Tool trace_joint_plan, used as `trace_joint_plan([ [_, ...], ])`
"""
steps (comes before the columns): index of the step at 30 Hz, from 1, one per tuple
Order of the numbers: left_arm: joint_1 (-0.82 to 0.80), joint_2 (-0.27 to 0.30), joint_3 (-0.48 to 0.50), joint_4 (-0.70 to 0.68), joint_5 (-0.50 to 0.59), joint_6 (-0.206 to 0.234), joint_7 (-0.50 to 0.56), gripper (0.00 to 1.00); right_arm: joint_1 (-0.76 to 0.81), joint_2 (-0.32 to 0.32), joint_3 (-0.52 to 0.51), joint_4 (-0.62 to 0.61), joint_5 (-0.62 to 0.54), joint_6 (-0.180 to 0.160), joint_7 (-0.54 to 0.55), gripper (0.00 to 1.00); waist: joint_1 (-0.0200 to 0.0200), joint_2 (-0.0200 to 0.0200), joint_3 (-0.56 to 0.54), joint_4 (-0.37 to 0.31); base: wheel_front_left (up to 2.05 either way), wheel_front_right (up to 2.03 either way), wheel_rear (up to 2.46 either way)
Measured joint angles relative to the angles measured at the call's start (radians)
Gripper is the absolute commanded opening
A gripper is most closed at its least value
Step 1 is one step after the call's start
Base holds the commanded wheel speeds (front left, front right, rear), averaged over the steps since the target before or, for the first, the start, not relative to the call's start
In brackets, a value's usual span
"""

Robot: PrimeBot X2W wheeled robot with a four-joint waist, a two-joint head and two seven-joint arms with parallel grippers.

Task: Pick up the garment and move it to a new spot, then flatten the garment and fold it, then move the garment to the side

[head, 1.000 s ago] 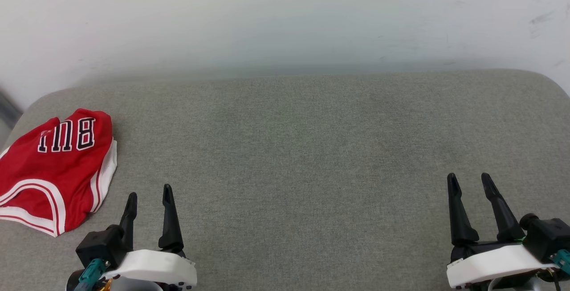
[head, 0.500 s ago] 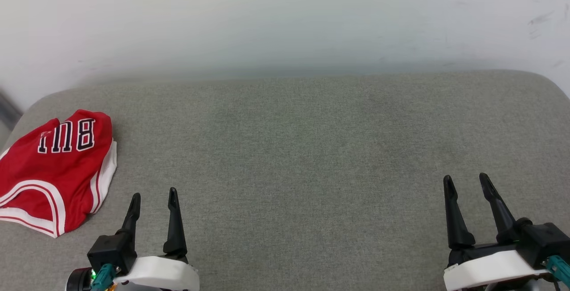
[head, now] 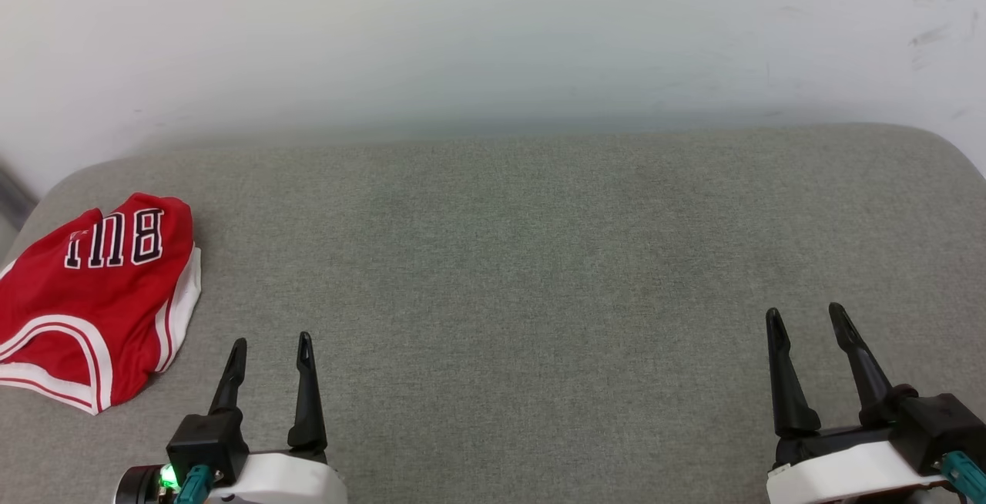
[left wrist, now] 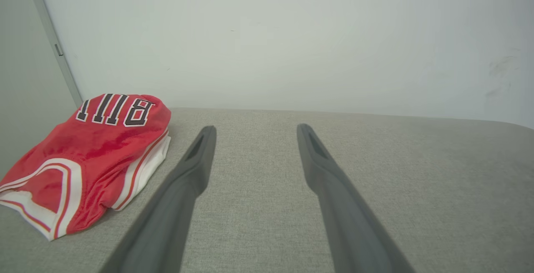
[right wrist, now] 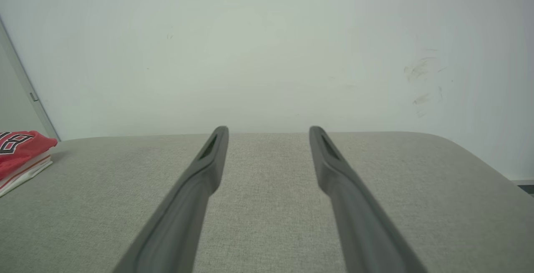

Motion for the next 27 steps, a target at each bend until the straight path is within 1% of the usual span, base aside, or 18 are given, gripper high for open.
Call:
trace_joint_plan([
  [4, 0.002, 0.000, -0.004, 0.000, 0.021, 0.002, -0.004, 1.00, 0.005, 0.000, -0.001, 0.004, -0.007, 0.000, -0.005, 1.00, 0.0000, 0.0000, 0.001, 0.001, 0.00, 0.00, 0.00],
  [15, 0.001, 0.000, 0.002, 0.005, 0.013, 0.006, -0.005, 1.00, 0.010, 0.000, -0.010, 0.008, 0.013, 0.000, -0.006, 1.00, 0.0000, 0.0000, 0.004, 0.024, 0.00, 0.00, 0.00],
  [21, -0.005, -0.001, 0.007, 0.009, 0.015, 0.009, -0.006, 1.00, 0.010, 0.000, -0.006, -0.004, 0.013, 0.000, -0.007, 1.00, 0.0000, 0.0000, 0.009, 0.070, 0.00, 0.00, 0.00],
  [24, -0.008, 0.000, 0.014, 0.009, -0.012, 0.013, -0.006, 1.00, 0.013, 0.000, 0.000, -0.010, 0.005, 0.000, -0.007, 1.00, 0.0000, 0.0000, 0.012, 0.104, 0.00, 0.00, 0.00],
  [27, -0.011, -0.001, 0.017, 0.009, -0.009, 0.014, -0.007, 1.00, 0.020, 0.000, 0.004, -0.013, -0.008, 0.000, -0.007, 1.00, 0.0001, 0.0000, 0.015, 0.145, 0.00, 0.00, 0.00],
])
